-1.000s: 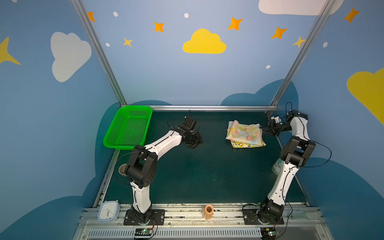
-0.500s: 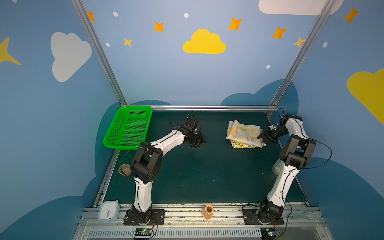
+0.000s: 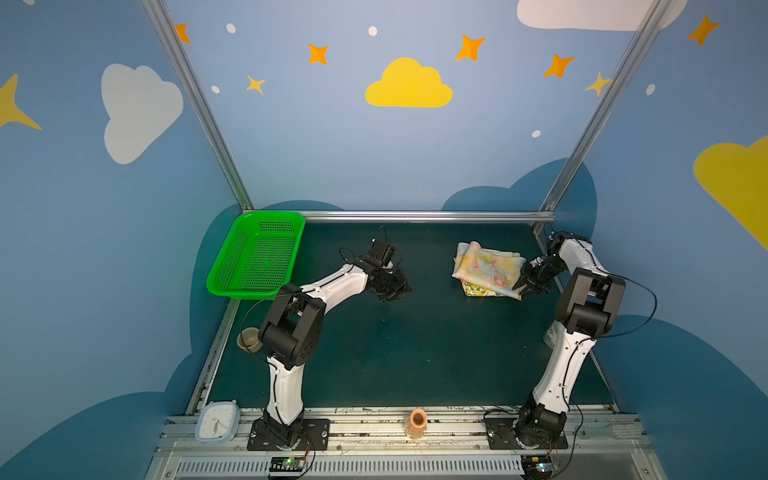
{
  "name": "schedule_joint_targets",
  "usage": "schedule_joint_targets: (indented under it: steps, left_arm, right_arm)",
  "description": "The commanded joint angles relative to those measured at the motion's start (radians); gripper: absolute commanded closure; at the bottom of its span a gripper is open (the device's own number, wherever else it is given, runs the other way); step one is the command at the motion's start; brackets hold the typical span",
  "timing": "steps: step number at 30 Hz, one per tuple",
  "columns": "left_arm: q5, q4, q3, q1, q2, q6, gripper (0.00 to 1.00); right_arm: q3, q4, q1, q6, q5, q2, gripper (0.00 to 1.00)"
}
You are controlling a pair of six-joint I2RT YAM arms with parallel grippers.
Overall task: Fold and stack the skirts
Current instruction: 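Lower the floral skirt onto the lemon-print skirt and open the right gripper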
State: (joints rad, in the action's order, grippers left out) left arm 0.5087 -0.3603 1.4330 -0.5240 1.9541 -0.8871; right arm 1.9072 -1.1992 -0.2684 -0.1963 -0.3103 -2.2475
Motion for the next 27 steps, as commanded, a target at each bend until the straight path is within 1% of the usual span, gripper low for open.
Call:
schedule_joint_targets:
  steps: [1,2,3,10,16,20,27]
  left_arm:
    - [0.001,0.018,-0.014,0.007,-0.044,0.012,0.73]
    - [0.001,0.02,-0.016,0.008,-0.044,0.013,0.73]
    - [0.001,0.02,-0.019,0.009,-0.047,0.013,0.73]
    - [0.001,0.028,-0.028,0.012,-0.047,0.008,0.73]
    - [-0.001,0.032,-0.036,0.014,-0.047,0.007,0.73]
    - [-0.002,0.03,-0.037,0.015,-0.047,0.009,0.73]
    - [-0.006,0.033,-0.047,0.015,-0.05,0.005,0.73]
  right_arm:
    - [0.004,0.022,0.012,-0.014,0.04,0.04,0.91]
    - [0.011,0.023,0.013,-0.012,0.04,0.04,0.99]
    - [0.02,0.021,0.014,-0.01,0.039,0.039,1.0]
    - [0.065,0.003,0.012,0.008,0.052,0.025,1.0]
    - [0.115,-0.014,0.012,0.017,0.095,0.012,1.0]
    - [0.182,-0.047,0.009,0.029,0.122,-0.018,1.0]
    - [0.244,-0.076,0.009,0.049,0.165,-0.061,1.0]
